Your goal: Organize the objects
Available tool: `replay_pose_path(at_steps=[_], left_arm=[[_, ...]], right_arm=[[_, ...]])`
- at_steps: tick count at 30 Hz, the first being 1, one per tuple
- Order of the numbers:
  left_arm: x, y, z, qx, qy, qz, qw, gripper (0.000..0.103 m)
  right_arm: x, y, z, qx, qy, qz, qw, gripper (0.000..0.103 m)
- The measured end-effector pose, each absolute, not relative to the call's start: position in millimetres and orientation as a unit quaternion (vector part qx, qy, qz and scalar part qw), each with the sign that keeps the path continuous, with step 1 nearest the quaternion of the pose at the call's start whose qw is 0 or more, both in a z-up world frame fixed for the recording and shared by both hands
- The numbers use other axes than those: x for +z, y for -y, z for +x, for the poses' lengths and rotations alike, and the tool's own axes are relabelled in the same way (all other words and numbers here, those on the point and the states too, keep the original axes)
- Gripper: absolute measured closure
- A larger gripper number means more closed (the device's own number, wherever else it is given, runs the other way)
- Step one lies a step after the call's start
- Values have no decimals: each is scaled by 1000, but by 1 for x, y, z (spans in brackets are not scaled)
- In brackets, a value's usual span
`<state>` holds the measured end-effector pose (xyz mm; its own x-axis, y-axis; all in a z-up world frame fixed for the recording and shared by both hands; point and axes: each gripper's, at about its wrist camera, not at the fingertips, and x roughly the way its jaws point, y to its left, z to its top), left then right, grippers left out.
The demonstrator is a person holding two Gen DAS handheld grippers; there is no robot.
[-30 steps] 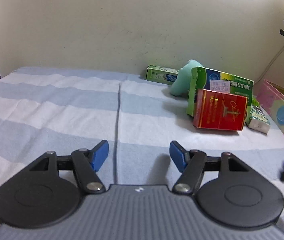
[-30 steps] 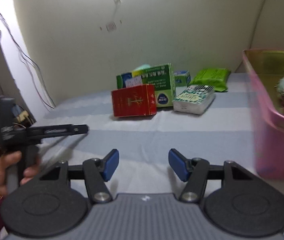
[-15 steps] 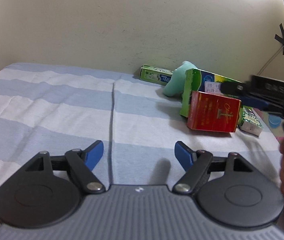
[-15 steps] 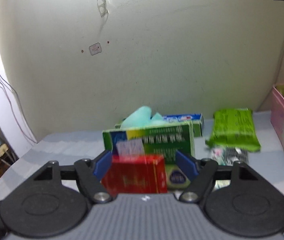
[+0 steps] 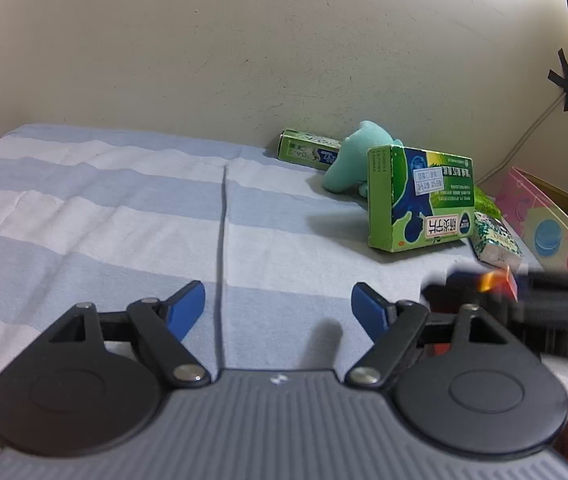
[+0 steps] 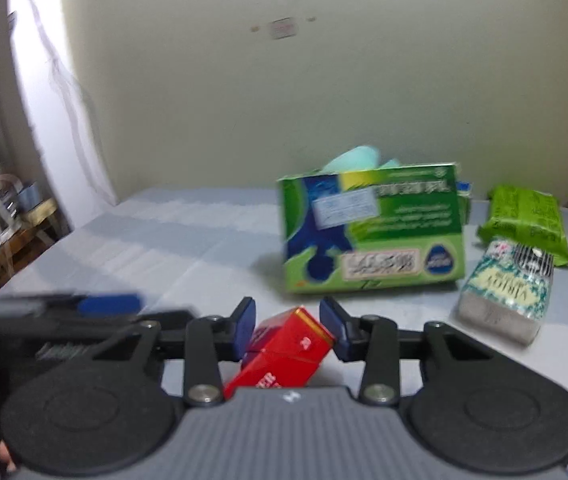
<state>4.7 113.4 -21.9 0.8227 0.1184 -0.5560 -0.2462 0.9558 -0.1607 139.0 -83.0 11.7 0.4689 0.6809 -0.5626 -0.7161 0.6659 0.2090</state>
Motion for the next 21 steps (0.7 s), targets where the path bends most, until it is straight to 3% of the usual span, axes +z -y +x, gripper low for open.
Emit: replay_pose_path(at_steps=[5,8,14,16,18,21], left_arm=[[-21,-114,4,93,-282,-114,948,20],[-21,-114,4,93,-282,-114,948,20],[-21,-113,4,92,-283,-112,948,18],[-21,-112,4,92,-284,-112,948,17],[-21,-111,3,93,-284,-111,948,16],[-21,-111,4,93,-285,-110,948,16]], right_arm=[[12,114,116,401,-282,27,871,59],[12,135,110,385,-271,78,879,49],[15,142,91,395,-261,62,879,43],[16,139,79,401,-248,44,881,22],[19,133,70,403,-238,28,884,10],[20,127,63,390,-246,13,887,3]])
